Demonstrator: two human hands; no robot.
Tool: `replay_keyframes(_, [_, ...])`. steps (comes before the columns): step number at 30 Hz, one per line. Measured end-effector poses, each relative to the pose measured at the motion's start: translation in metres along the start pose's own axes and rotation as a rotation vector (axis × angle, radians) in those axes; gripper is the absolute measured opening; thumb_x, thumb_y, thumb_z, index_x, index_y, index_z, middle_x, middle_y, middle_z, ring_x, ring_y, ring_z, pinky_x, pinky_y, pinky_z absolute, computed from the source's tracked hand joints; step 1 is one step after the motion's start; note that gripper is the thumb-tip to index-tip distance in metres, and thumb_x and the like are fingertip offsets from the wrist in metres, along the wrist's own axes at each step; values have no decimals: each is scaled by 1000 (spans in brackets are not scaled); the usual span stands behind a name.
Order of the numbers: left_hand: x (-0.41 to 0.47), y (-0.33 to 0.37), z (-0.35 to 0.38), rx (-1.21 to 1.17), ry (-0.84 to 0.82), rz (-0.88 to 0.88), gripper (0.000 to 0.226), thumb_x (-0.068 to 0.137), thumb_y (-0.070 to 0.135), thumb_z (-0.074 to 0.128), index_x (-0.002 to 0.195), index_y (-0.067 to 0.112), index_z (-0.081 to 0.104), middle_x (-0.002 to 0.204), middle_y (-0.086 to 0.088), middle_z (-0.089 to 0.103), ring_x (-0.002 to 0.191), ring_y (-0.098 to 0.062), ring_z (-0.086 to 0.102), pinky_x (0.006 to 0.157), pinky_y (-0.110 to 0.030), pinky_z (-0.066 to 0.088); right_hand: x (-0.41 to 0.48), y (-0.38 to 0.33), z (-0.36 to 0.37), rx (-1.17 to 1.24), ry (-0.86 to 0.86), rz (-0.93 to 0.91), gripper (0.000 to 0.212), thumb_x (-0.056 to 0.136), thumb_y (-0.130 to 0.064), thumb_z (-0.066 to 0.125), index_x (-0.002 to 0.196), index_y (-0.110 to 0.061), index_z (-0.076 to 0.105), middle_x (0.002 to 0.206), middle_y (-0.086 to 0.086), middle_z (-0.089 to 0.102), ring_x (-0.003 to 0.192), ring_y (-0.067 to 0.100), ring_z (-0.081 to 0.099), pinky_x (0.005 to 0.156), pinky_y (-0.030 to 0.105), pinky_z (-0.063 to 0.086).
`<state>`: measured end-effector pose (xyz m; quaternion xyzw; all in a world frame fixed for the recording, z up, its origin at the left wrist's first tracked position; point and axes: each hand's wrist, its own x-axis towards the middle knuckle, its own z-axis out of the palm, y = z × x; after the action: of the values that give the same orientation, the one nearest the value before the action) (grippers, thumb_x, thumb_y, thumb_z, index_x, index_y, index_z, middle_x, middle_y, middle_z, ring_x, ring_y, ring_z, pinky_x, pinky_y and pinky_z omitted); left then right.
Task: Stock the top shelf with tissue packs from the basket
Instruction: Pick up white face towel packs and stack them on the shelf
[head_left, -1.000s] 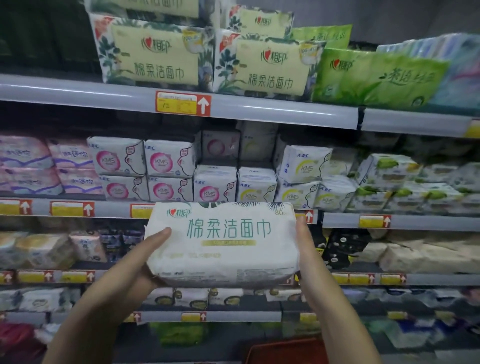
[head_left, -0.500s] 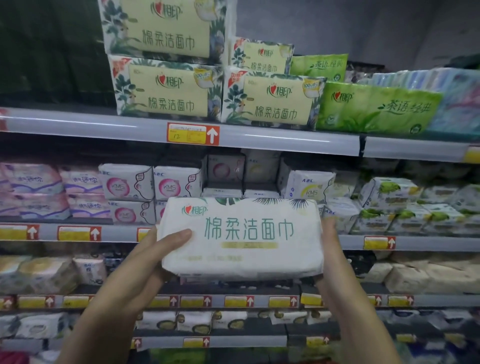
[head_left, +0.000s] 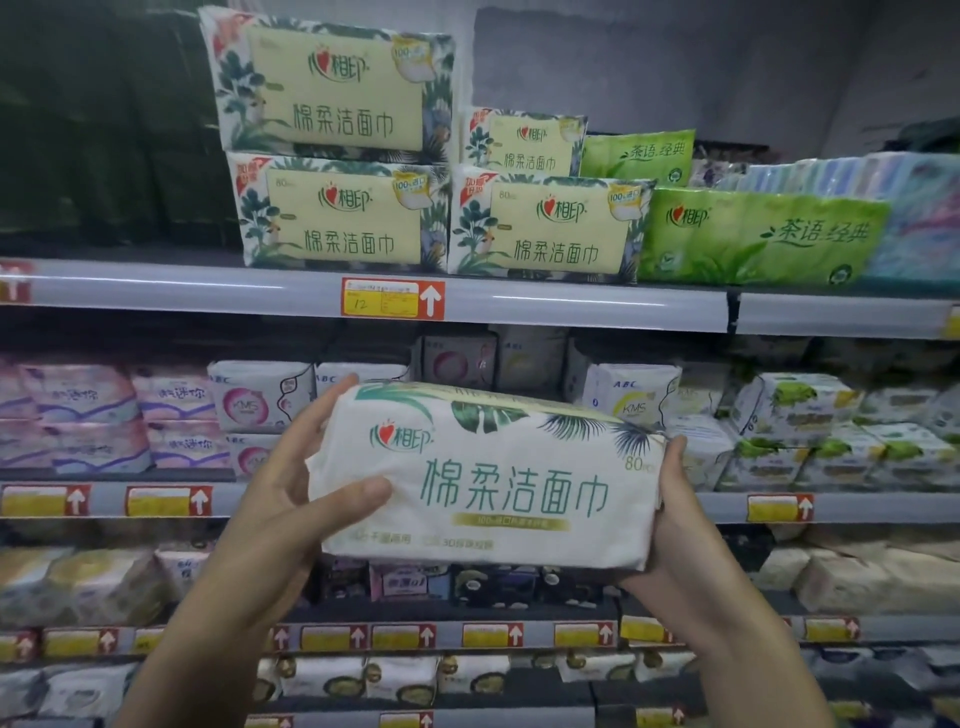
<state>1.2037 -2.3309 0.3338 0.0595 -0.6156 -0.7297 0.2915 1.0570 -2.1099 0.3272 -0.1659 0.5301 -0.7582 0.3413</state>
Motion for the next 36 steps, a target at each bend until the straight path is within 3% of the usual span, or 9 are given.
replay_keyframes(3, [1,0,-2,-35,-78,38,88,33,29,98,113,46,66,117,-6,70,97,-27,71,63,-34,60,-6,-9,-2,-86,-49,45,72,79,-74,10,125,-42,56,122,-1,67,111,23,64,79,43,54])
replay_keyframes(6, [4,3,0,-53,-57,47,78,50,-1,87,106,50,68,115,-4,71,94,-26,72,62,-33,60,-10,-16,-3,-119,-46,84,70,77,-75,14,121,-42,58,116,2,70,104,28,67,88,56,49])
replay_keyframes(11, [10,7,3,-44,-132,41,103,18,39,98,114,49,64,113,-6,71,95,-29,71,65,-38,60,-10,-23,-5,-73,-76,112,64,77,-72,22,111,-40,66,114,9,70,103,36,66,83,63,50])
replay_keyframes(14, [13,8,3,-32,-161,18,110,17,40,97,119,51,60,116,-6,70,96,-32,70,66,-41,60,-11,-27,-6,-57,-102,145,64,79,-71,25,101,-35,73,112,11,70,101,38,66,79,63,51])
replay_keyframes(16, [13,9,3,-15,-190,15,114,16,39,97,123,50,57,117,-4,69,95,-33,71,65,-42,60,-12,-29,-8,-36,-102,177,67,77,-72,31,110,-28,70,114,14,69,101,40,66,76,63,52])
replay_keyframes(19, [13,11,4,13,-217,27,108,15,39,97,117,47,62,114,-6,70,93,-31,71,62,-39,60,-14,-30,-10,11,-148,195,73,66,-75,60,118,-24,67,121,15,66,106,43,63,77,63,52])
replay_keyframes(23, [12,14,6,26,-234,27,97,19,25,91,109,52,65,110,-9,72,89,-30,72,61,-37,60,-17,-34,-11,83,-200,166,80,44,-55,87,115,-22,69,124,14,64,109,40,62,80,62,50])
replay_keyframes(30, [9,17,11,14,-231,36,100,14,41,97,107,54,65,109,-8,72,88,-30,72,62,-35,60,-17,-35,-12,117,-118,124,86,40,-45,92,118,-18,68,123,14,64,111,36,62,87,60,48])
replay_keyframes(36, [6,17,10,43,-235,11,122,7,40,96,122,34,58,108,-6,73,87,-27,73,58,-31,59,-22,-39,-13,128,-102,80,84,31,-41,95,109,-18,72,118,13,67,104,33,66,77,56,54])
